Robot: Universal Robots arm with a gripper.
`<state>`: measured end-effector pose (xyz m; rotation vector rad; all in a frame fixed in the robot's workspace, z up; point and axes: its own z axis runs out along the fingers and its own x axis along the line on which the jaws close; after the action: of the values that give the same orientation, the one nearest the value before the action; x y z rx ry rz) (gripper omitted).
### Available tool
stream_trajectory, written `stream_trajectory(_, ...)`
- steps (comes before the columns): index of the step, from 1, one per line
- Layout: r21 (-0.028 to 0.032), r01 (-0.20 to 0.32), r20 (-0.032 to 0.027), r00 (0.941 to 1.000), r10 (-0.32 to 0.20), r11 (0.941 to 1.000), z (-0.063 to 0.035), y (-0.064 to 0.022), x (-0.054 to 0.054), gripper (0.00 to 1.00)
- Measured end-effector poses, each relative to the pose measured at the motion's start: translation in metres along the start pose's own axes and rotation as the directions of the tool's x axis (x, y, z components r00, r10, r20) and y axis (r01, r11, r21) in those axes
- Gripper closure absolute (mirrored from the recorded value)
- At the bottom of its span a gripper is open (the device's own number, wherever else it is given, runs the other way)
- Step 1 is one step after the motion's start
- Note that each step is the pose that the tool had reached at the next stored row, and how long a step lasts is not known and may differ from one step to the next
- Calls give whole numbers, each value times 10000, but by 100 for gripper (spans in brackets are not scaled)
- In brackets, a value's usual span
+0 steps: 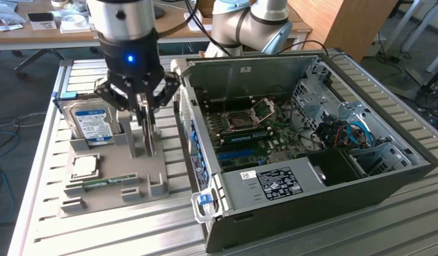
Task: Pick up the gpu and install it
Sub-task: 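Pick up the gpu and move the gpu toward the slot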
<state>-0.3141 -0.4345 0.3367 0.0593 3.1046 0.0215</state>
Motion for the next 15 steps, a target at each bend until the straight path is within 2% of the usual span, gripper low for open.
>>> stream_trajectory(3, -2, 0, 0, 10000, 0, 10000, -139, 2, -5, 73)
stream_trajectory(4, -3, 0, 1, 10000, 0, 10000, -228, 3, -8, 73)
stream_trajectory(7, -4, 0, 2, 10000, 0, 10000, -362, 5, -13, 73)
stream_trajectory(15, -24, -1, 4, 10000, 1, 10000, -660, 10, -24, 73)
